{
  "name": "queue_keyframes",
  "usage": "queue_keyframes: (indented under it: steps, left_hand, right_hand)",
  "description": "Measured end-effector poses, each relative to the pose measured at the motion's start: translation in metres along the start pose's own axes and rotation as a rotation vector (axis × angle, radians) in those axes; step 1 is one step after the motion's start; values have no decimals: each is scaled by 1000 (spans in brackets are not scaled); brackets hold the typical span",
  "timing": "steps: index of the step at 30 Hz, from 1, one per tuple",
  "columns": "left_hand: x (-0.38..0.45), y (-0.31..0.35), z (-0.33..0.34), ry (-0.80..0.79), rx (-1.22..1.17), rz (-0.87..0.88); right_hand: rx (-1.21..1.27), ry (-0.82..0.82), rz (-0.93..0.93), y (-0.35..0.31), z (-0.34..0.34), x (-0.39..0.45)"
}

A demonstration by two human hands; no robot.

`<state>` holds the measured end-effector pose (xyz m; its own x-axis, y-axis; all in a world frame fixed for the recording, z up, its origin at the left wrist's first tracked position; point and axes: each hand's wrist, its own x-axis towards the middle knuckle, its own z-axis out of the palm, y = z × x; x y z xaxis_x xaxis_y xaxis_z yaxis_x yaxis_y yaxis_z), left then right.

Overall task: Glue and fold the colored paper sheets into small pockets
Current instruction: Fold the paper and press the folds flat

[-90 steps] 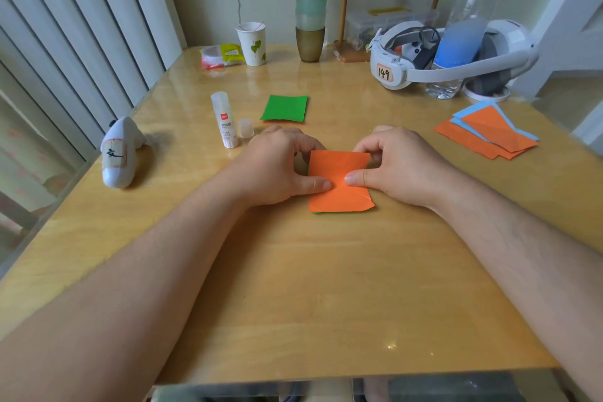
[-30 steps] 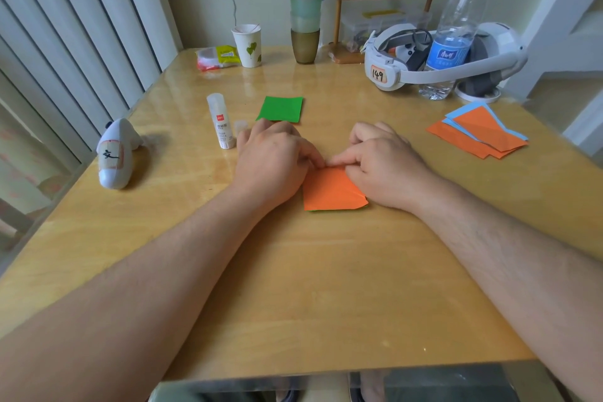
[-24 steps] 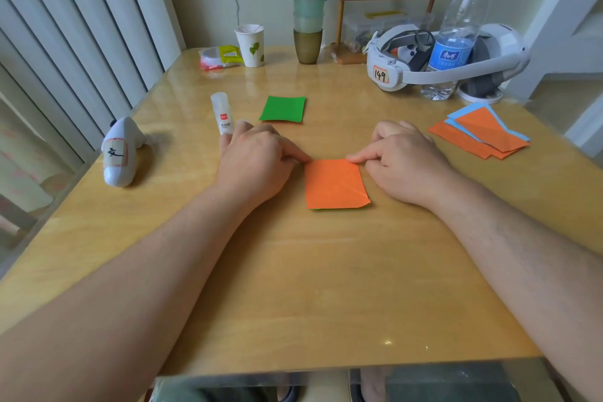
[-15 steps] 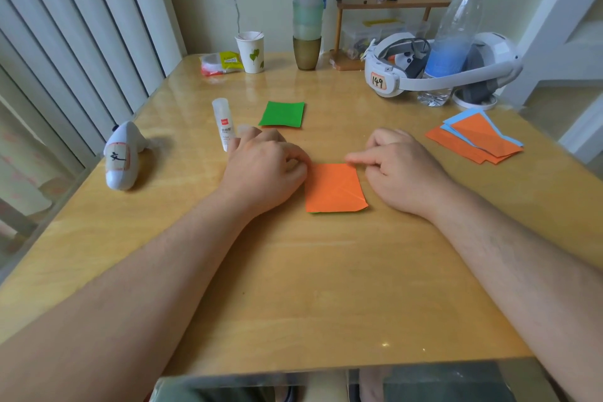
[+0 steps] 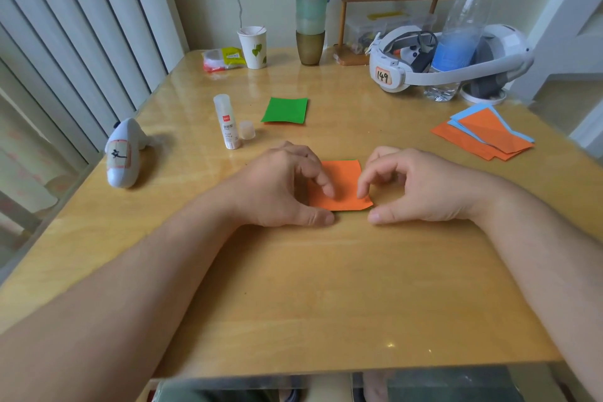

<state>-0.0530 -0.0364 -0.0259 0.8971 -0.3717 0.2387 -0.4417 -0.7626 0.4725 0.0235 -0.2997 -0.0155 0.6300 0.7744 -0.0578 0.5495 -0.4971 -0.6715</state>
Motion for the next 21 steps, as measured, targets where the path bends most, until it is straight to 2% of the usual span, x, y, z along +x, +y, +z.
queue_keyframes:
  steps: [5, 12, 18, 21]
  left_hand:
    - [1, 8, 4, 194, 28, 71]
    - [6, 9, 6, 405, -5, 46]
    - [12, 3, 8, 423, -126, -56]
    - [18, -4, 11, 445, -339, -152]
  right_hand:
    - [1, 102, -34, -1, 6, 3]
    - [47, 491, -112, -10, 15, 15]
    - [76, 697, -72, -13, 14, 17]
    - [100, 748, -61, -17, 11, 17]
